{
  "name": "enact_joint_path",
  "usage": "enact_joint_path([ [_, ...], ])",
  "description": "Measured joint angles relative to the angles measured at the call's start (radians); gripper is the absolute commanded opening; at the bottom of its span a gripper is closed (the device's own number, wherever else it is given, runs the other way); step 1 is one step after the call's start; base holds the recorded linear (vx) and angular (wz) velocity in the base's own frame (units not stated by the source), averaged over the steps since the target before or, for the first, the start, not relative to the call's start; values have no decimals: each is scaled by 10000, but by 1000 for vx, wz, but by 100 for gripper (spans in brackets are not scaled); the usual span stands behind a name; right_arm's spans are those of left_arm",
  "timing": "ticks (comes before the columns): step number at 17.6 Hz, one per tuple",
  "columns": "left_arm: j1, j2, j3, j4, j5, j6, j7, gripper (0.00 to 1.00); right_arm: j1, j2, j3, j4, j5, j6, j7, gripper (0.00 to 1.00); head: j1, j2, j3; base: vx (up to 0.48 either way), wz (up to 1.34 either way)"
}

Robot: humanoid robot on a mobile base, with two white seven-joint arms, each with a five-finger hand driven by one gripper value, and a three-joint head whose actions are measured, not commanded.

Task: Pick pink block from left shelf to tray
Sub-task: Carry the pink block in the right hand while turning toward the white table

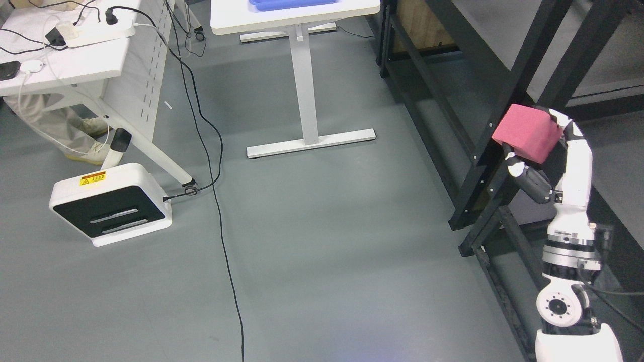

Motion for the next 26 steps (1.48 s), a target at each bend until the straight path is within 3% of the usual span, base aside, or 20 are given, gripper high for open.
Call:
enact_joint_path([
  [14, 0, 0, 0, 0, 0, 68, 0, 100, 1, -38, 285, -1, 12, -212, 169, 8, 0, 1, 0, 74, 263],
  [26, 0, 0, 0, 0, 0, 97, 0, 100, 0, -33, 337, 0, 55, -215, 187, 8, 0, 1, 0, 259, 83],
])
